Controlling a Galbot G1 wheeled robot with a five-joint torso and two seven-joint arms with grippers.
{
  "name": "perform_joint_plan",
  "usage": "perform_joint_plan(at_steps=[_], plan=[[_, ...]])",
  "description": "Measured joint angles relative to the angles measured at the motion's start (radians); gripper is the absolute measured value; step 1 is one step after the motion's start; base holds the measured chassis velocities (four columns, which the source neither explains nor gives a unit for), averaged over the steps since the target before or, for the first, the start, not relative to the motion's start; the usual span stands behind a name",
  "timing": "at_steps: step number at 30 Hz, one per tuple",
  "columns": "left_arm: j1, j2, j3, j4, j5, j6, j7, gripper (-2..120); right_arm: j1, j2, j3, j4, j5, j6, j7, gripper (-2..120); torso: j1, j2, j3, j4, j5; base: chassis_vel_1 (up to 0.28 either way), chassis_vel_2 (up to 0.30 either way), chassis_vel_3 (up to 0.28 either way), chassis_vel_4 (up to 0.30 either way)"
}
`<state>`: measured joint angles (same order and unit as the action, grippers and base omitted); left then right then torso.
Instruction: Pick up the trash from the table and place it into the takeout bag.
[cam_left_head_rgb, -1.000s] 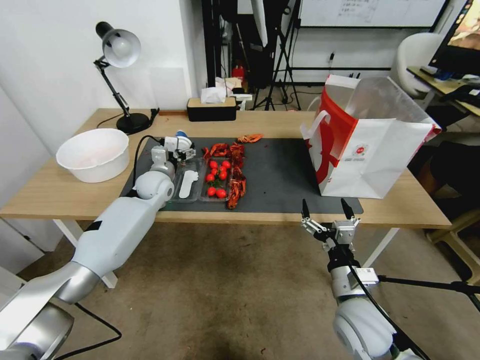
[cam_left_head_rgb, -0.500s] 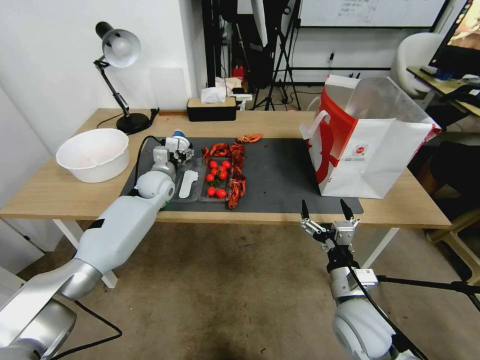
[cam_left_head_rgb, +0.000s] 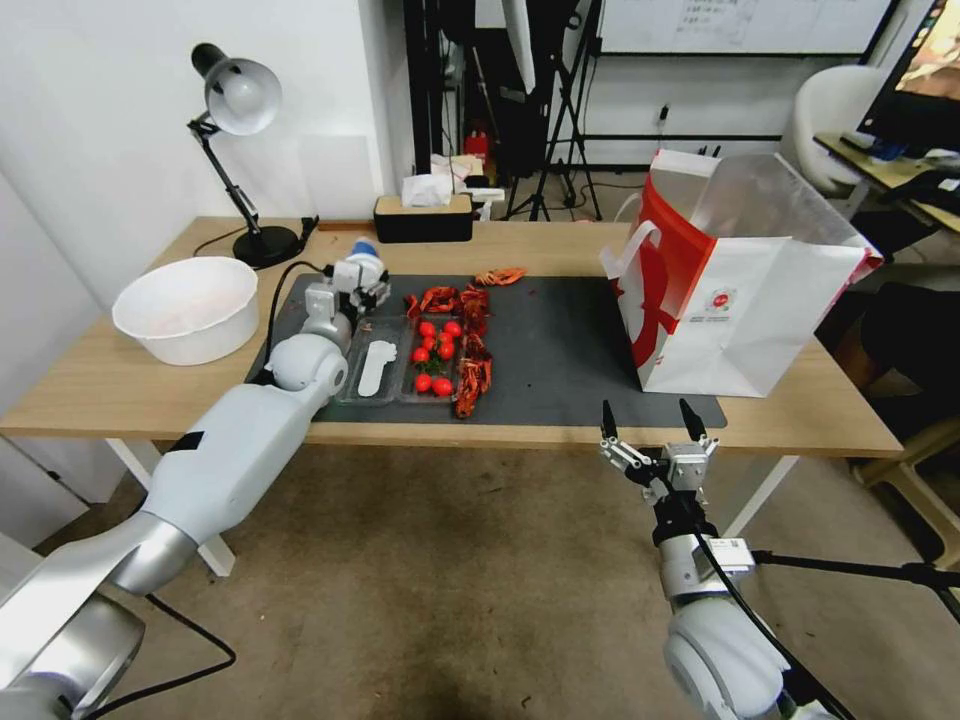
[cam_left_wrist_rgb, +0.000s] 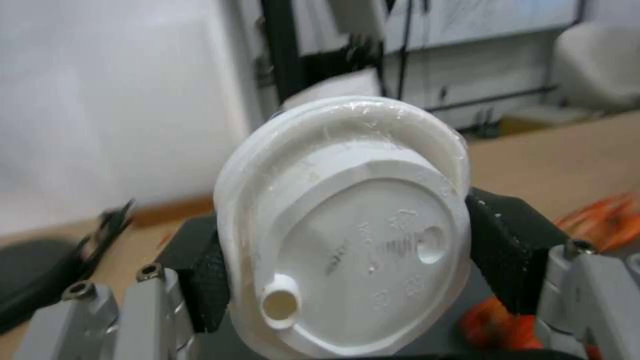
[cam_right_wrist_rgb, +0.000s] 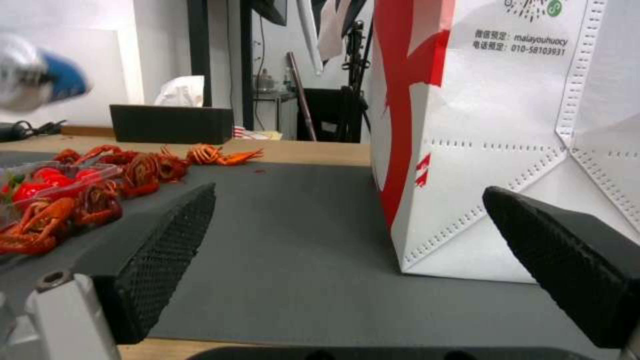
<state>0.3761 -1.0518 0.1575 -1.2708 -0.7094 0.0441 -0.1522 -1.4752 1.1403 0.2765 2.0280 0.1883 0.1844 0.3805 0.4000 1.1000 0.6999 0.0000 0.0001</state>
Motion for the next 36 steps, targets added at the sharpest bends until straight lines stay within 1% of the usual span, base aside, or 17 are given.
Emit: perform_joint_plan(at_steps=[1, 4, 5, 8, 9, 13, 14, 15, 17, 22, 23, 26, 30, 31, 34, 35, 36], plan=[[0.0, 0.0, 0.0, 0.0, 0.0, 0.0, 0.0, 71, 0.0, 0.0, 0.0, 0.0, 0.0, 0.0, 0.0, 100, 0.0, 0.0, 0.0, 0.0, 0.0, 0.0, 0.0, 0.0, 0.0], [-0.024, 0.005, 0.025, -0.07, -0.086, -0.033, 0.064, 71, 0.0, 0.0, 0.002, 0.0, 0.0, 0.0, 0.0, 100, 0.0, 0.0, 0.0, 0.0, 0.0, 0.0, 0.0, 0.0, 0.0], [-0.024, 0.005, 0.025, -0.07, -0.086, -0.033, 0.064, 71, 0.0, 0.0, 0.002, 0.0, 0.0, 0.0, 0.0, 100, 0.0, 0.0, 0.0, 0.0, 0.0, 0.0, 0.0, 0.0, 0.0], [-0.05, 0.007, 0.05, -0.127, -0.176, -0.049, 0.121, 71, -0.002, -0.002, 0.006, 0.0, 0.0, 0.0, 0.0, 100, 0.0, 0.0, 0.0, -0.0002, 0.0, 0.0, 0.0, 0.0, 0.0], [-0.05, 0.007, 0.05, -0.127, -0.176, -0.049, 0.121, 71, -0.002, -0.002, 0.006, 0.0, 0.0, 0.0, 0.0, 100, 0.0, 0.0, 0.0, -0.0002, 0.0, 0.0, 0.0, 0.0, 0.0], [-0.091, 0.006, 0.095, -0.179, -0.269, -0.073, 0.207, 70, -0.004, -0.003, 0.009, 0.0, 0.0, 0.001, 0.001, 100, 0.0, 0.0, 0.0, -0.0003, 0.0002, 0.0, 0.0, 0.0, 0.0], [-0.091, 0.006, 0.095, -0.179, -0.269, -0.073, 0.207, 70, -0.004, -0.003, 0.009, 0.0, 0.0, 0.001, 0.001, 100, 0.0, 0.0, 0.0, -0.0003, 0.0002, 0.0, 0.0, 0.0, 0.0], [-0.112, 0.004, 0.119, -0.196, -0.303, -0.08, 0.243, 70, -0.005, -0.003, 0.01, 0.0, 0.0, 0.001, 0.001, 100, 0.0, 0.0, 0.0, 0.0001, 0.0001, 0.0, 0.0, 0.0, 0.0], [-0.136, -0.001, 0.146, -0.211, -0.334, -0.088, 0.277, 70, -0.005, -0.003, 0.011, 0.0, 0.0, 0.001, 0.001, 100, 0.0, 0.0, 0.0, 0.0, 0.0001, 0.0, 0.0, 0.0, 0.0], [-0.195, -0.02, 0.203, -0.236, -0.386, -0.094, 0.321, 70, -0.005, -0.002, 0.012, 0.001, 0.0, 0.001, 0.001, 100, 0.0, 0.0, 0.0, -0.0001, 0.0, 0.0, 0.0, 0.0, 0.0], [-0.237, -0.039, 0.24, -0.24, -0.412, -0.095, 0.334, 70, -0.004, -0.002, 0.012, 0.001, 0.0, 0.001, 0.001, 100, 0.0, 0.0, 0.0, 0.0, 0.0003, 0.0, 0.0, 0.0, 0.0], [-0.284, -0.071, 0.278, -0.229, -0.435, -0.096, 0.342, 70, -0.004, -0.003, 0.012, 0.002, 0.0, 0.001, 0.002, 100, 0.0, 0.0, 0.0, -0.0001, -0.0001, 0.0, 0.0, 0.0, 0.0], [-0.365, -0.154, 0.336, -0.152, -0.45, -0.097, 0.365, 70, -0.009, -0.002, 0.012, 0.005, -0.004, 0.001, 0.002, 100, 0.0, 0.0, 0.0, -0.0003, 0.0002, 0.0, 0.0, 0.0, 0.0], [-0.365, -0.154, 0.336, -0.152, -0.45, -0.097, 0.365, 70, -0.009, -0.002, 0.012, 0.005, -0.004, 0.001, 0.002, 100, 0.0, 0.0, 0.0, -0.0003, 0.0002, 0.0, 0.0, 0.0, 0.0], [-0.408, -0.244, 0.37, -0.071, -0.456, -0.099, 0.38, 70, -0.006, -0.002, 0.011, 0.006, -0.007, 0.0, 0.002, 100, 0.0, 0.0, 0.0, -0.0001, 0.0001, 0.0, 0.0, 0.0, 0.0], [-0.408, -0.244, 0.37, -0.071, -0.456, -0.099, 0.38, 70, -0.006, -0.002, 0.011, 0.006, -0.007, 0.0, 0.002, 100, 0.0, 0.0, 0.0, -0.0001, 0.0001, 0.0, 0.0, 0.0, 0.0], [-0.421, -0.281, 0.382, -0.038, -0.456, -0.099, 0.386, 70, -0.004, -0.003, 0.012, 0.006, -0.008, 0.0, 0.001, 100, 0.0, 0.0, 0.0, 0.0, 0.0001, 0.0, 0.0, 0.0, 0.0]])
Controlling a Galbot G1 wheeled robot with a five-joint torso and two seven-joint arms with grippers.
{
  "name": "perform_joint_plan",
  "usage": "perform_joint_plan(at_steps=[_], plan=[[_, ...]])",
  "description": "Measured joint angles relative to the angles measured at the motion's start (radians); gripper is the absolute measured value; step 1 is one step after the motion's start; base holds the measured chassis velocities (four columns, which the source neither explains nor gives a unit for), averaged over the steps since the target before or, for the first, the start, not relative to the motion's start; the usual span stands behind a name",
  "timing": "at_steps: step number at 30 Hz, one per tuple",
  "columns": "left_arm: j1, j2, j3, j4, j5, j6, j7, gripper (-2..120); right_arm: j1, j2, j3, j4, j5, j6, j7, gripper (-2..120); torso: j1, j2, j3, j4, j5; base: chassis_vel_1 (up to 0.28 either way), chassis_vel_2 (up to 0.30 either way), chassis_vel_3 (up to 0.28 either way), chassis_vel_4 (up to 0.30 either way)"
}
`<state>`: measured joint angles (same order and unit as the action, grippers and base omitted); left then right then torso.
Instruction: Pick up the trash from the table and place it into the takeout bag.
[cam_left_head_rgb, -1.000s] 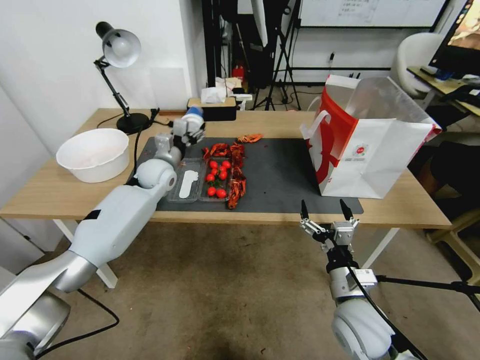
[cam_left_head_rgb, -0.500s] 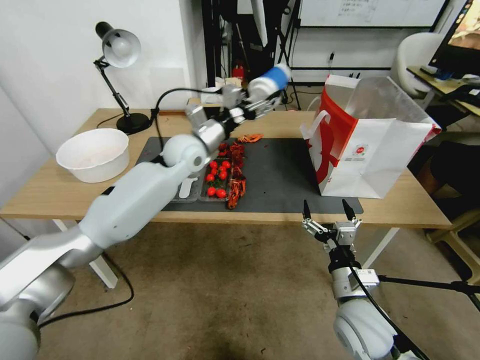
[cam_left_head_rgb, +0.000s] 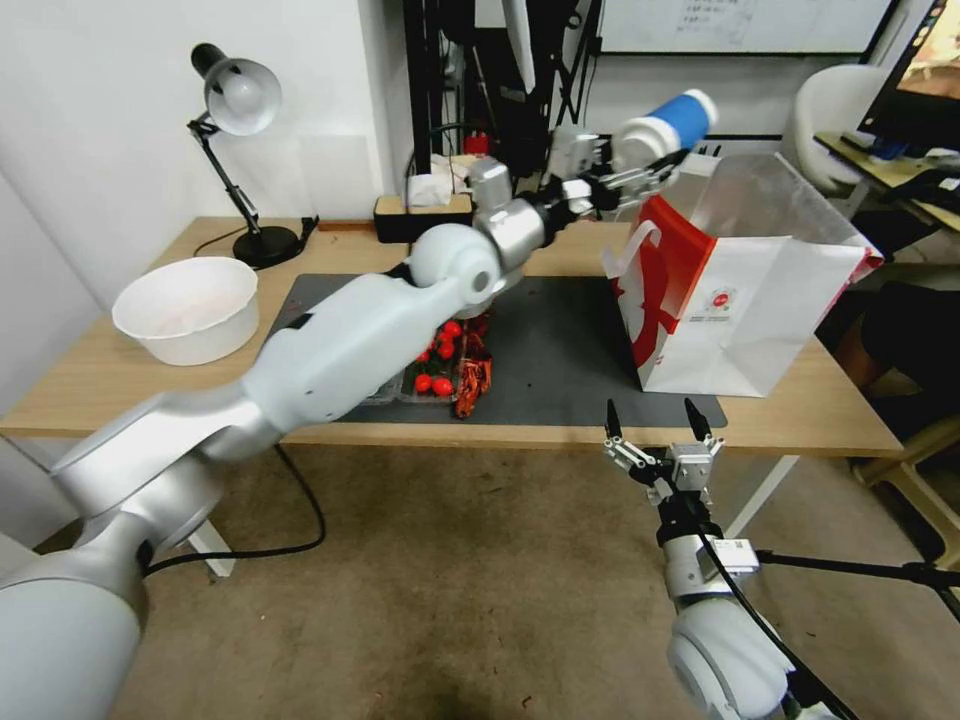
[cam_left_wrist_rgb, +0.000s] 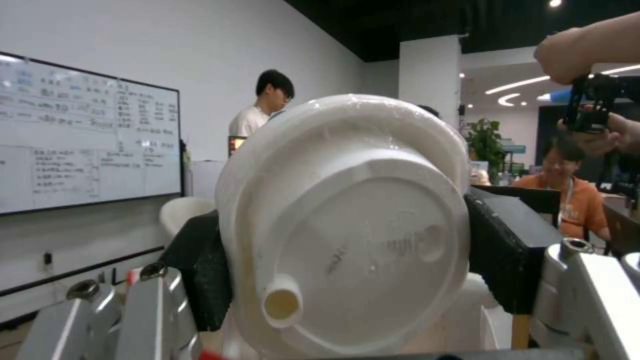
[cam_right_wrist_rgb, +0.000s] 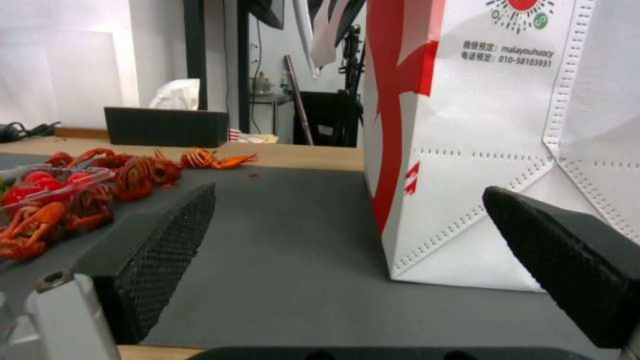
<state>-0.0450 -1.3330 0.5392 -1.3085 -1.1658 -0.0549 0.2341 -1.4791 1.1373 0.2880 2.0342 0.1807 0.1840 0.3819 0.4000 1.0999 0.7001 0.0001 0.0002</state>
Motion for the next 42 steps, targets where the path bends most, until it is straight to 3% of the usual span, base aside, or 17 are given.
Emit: perform_joint_plan(at_steps=[2, 6, 18, 21, 26, 30, 42], plan=[[-0.02, -0.063, 0.01, 0.058, 0.002, -0.001, 0.007, 70, 0.002, 0.0, 0.0, 0.0, 0.0, -0.001, 0.0, 100, 0.0, 0.0, 0.0, 0.0, 0.0001, 0.0, 0.0, 0.0, 0.0], [-0.041, -0.12, 0.023, 0.117, 0.003, -0.002, 0.013, 70, 0.0, 0.003, 0.001, 0.004, -0.002, -0.002, 0.0, 100, 0.0, 0.0, 0.0, -0.0003, 0.0001, 0.0, 0.0, 0.0, 0.0], [-0.059, -0.208, 0.068, 0.27, 0.019, -0.013, 0.041, 70, -0.01, 0.009, 0.009, 0.018, -0.004, -0.002, 0.001, 100, 0.0, 0.0, 0.0, 0.0, -0.0001, 0.0, 0.0, 0.0, 0.0], [-0.055, -0.21, 0.071, 0.274, 0.026, -0.014, 0.042, 72, -0.011, 0.01, 0.011, 0.019, -0.004, -0.002, 0.001, 100, 0.0, 0.0, 0.0, 0.0001, -0.0003, 0.0, 0.0, 0.0, 0.0], [-0.054, -0.215, 0.074, 0.272, 0.027, -0.013, 0.042, 91, -0.01, 0.013, 0.011, 0.019, -0.004, -0.002, 0.002, 100, 0.0, 0.0, 0.0, -0.0002, -0.0002, 0.0, 0.0, 0.0, 0.0], [-0.054, -0.215, 0.075, 0.272, 0.028, -0.013, 0.041, 99, -0.011, 0.013, 0.011, 0.019, -0.004, -0.002, 0.002, 100, 0.0, 0.0, 0.0, 0.0, -0.0002, 0.0, 0.0, 0.0, 0.0], [-0.048, -0.209, 0.049, 0.262, 0.041, -0.013, 0.027, 100, -0.015, 0.013, 0.014, 0.019, -0.004, -0.001, 0.002, 100, 0.0, 0.0, 0.0, -0.0001, -0.0002, 0.0, 0.0, 0.0, 0.0]])
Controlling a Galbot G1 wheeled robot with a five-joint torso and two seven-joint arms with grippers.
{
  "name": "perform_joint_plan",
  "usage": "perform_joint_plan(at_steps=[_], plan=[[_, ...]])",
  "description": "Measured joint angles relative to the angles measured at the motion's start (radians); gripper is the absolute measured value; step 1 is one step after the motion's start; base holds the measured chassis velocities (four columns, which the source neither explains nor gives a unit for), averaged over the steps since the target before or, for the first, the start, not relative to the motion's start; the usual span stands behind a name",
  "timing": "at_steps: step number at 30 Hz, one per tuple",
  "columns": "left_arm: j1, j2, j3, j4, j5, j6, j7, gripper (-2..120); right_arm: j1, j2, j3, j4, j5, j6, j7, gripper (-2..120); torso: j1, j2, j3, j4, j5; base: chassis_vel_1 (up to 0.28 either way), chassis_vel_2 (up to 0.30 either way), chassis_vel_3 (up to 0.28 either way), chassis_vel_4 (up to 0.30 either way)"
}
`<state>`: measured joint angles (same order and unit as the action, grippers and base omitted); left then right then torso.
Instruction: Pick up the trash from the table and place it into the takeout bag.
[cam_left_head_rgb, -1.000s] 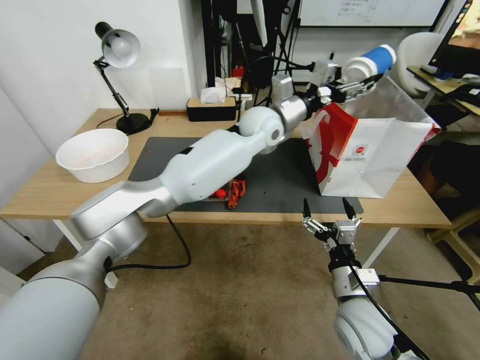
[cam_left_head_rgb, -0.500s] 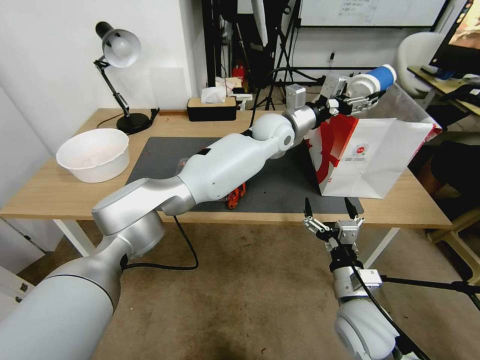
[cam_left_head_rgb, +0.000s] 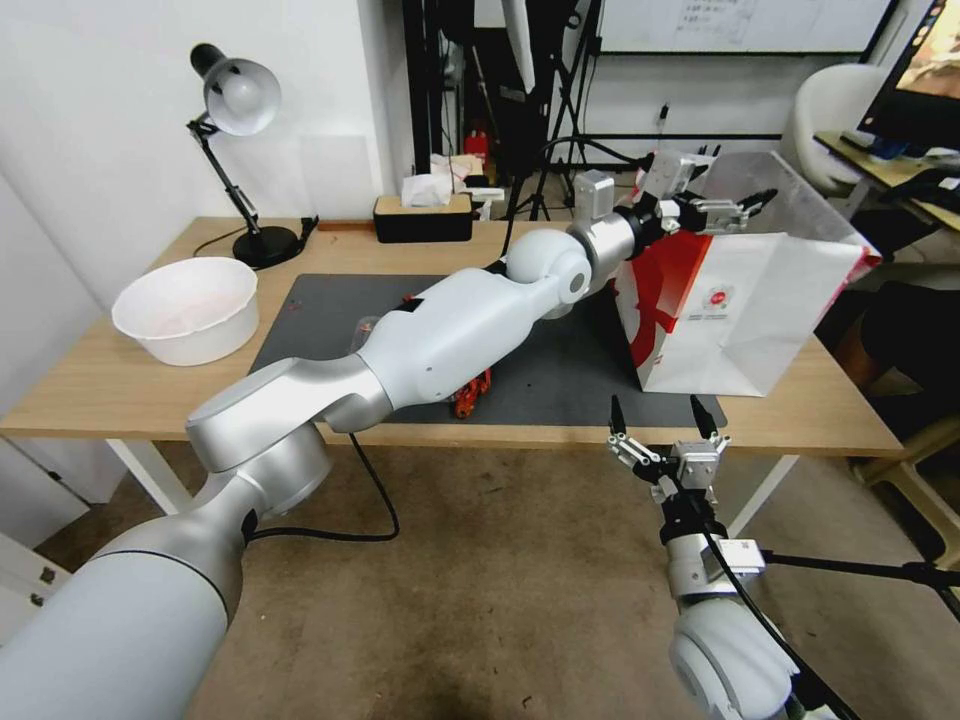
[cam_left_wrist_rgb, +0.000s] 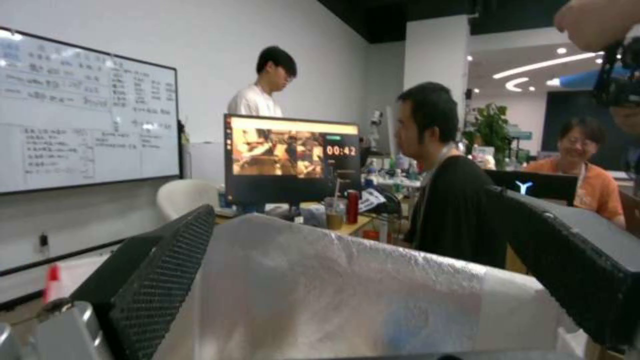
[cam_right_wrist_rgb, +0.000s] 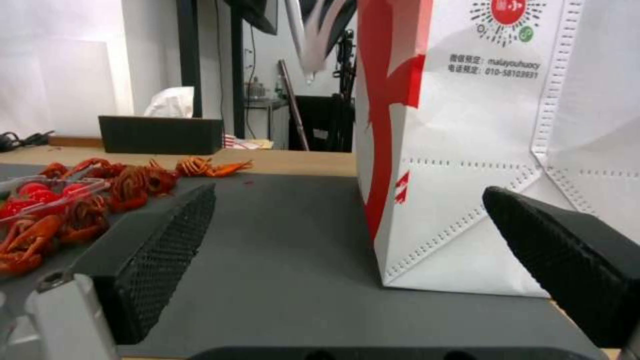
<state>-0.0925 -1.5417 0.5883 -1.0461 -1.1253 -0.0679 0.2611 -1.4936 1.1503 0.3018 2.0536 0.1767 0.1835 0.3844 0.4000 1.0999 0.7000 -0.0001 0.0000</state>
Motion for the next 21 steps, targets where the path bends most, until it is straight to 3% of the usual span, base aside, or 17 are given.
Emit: perform_joint_plan(at_steps=[14, 21], plan=[[0.016, 0.076, -0.035, -0.081, -0.01, 0.004, -0.044, 100, 0.004, -0.002, -0.001, -0.002, 0.0, 0.001, 0.0, 100, 0.0, 0.0, 0.0, 0.0002, -0.0001, 0.0, 0.0, 0.0, 0.0], [0.076, 0.2, -0.079, -0.201, -0.015, 0.02, -0.095, 100, 0.005, -0.011, -0.001, -0.003, 0.003, 0.001, 0.001, 100, 0.0, 0.0, 0.0, 0.0, -0.0003, 0.0, 0.0, 0.0, 0.0]])
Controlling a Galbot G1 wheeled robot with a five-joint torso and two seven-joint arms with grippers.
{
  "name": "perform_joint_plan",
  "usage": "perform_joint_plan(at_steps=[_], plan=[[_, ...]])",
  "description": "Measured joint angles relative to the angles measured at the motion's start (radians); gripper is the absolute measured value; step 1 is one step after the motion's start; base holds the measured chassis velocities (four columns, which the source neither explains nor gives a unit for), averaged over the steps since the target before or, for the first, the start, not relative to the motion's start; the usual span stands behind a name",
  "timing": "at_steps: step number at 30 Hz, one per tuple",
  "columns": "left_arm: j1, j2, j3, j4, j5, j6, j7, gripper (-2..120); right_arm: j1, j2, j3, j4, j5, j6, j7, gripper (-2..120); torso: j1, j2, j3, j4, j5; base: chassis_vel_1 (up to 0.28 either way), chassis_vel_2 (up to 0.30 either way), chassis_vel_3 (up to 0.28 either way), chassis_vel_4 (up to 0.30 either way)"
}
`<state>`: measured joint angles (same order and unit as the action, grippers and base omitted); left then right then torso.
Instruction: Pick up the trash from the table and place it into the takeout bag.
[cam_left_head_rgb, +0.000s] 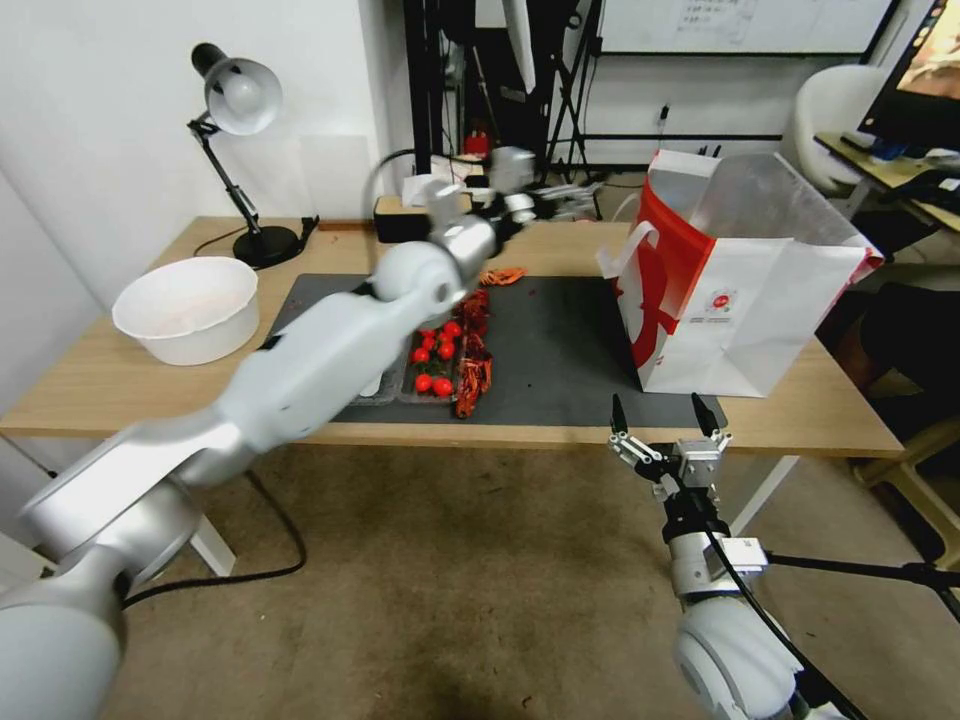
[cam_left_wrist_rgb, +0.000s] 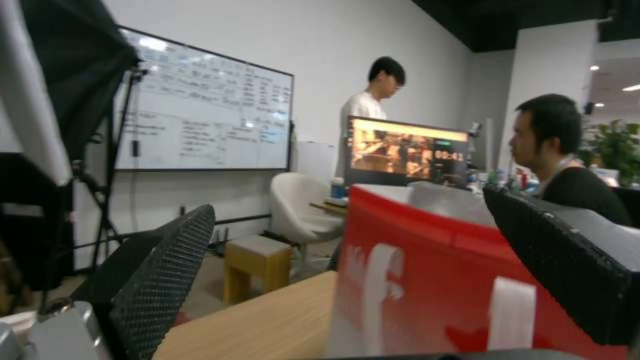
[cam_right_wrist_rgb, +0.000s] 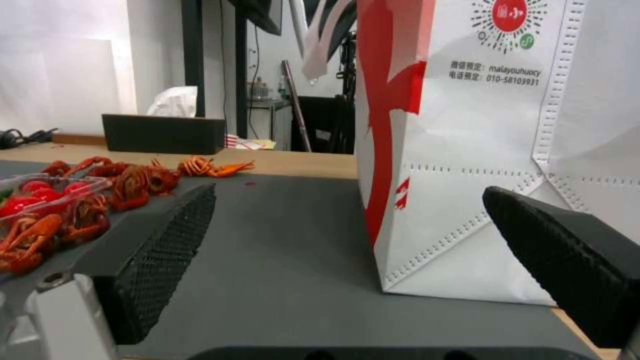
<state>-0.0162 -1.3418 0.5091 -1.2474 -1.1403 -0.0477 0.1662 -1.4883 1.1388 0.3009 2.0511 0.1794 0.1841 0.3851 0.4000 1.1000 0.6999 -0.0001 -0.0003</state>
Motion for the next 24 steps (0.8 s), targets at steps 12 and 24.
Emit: perform_joint_plan(at_steps=[12, 24], plan=[[0.206, 0.276, -0.163, -0.195, 0.024, 0.003, -0.014, 100, -0.001, -0.007, -0.005, 0.004, 0.002, -0.003, 0.001, 100, 0.0, 0.0, 0.0, 0.0002, -0.0002, 0.0, 0.0, 0.0, 0.0], [0.659, 0.531, -0.566, -0.48, 0.165, 0.014, -0.035, 100, 0.005, -0.006, -0.025, -0.011, -0.003, -0.009, -0.001, 100, 0.0, 0.0, 0.0, 0.0005, 0.0001, 0.0, 0.0, 0.0, 0.0]])
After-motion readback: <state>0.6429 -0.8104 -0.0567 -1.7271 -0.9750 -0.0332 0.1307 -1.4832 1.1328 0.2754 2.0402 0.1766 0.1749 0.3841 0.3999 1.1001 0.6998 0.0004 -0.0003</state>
